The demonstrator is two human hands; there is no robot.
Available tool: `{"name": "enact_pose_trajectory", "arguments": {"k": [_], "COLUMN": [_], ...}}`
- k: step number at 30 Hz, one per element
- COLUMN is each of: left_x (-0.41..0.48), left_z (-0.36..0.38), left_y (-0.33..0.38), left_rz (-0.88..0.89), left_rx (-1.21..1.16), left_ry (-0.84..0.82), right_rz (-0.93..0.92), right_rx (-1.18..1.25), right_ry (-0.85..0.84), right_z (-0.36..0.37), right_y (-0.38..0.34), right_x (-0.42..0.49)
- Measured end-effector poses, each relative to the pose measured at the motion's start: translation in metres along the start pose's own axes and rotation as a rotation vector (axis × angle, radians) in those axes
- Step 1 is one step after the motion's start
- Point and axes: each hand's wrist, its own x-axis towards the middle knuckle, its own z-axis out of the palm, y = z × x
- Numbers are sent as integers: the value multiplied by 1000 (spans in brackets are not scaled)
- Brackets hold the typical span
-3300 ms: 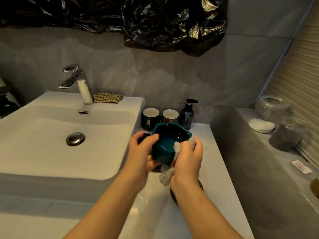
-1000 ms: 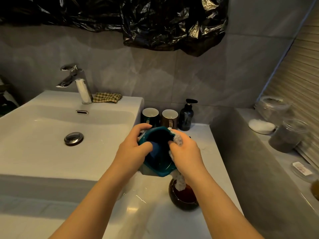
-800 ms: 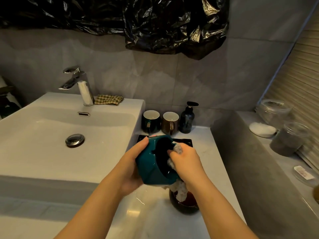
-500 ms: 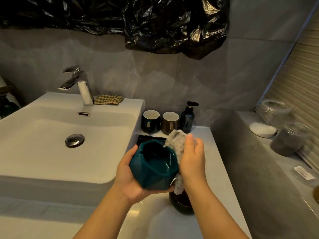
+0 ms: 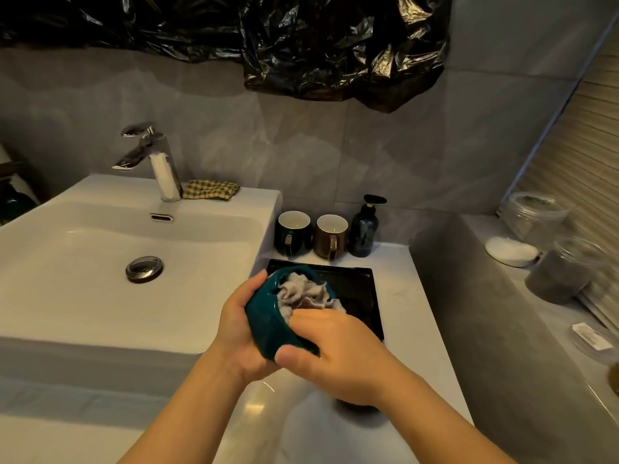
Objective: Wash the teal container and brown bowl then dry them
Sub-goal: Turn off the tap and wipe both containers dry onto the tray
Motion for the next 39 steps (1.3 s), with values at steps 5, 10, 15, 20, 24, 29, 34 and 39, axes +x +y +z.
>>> {"name": "enact_pose_trajectory", "arguments": {"k": [5, 10, 15, 20, 24, 29, 34, 39], "left_x": [-1, 2, 1, -1, -2, -4, -4, -6], "left_z": [0, 2, 6, 10, 7, 7, 14, 20], "left_y": [-5, -7, -8, -11, -12, -7, -9, -11], "left_rz": [-13, 89, 53, 4, 77, 153, 153, 170], "left_rx": [64, 44, 139, 146, 106, 143, 213, 246], "left_ry": [26, 40, 62, 94, 35, 18, 61, 66], "right_rz": [-30, 81, 346, 255, 121, 80, 484, 360], "right_rx": [-135, -415, 518, 235, -266, -179, 1272, 1459], "right_ry": [-74, 2, -83, -112, -97, -35, -61, -18], "right_z": [-1, -4, -3, 1, -5, -7, -19, -27], "right_y": [10, 5, -10, 2, 7, -9, -13, -5], "right_x": [8, 5, -3, 7, -4, -2, 8, 8]}}
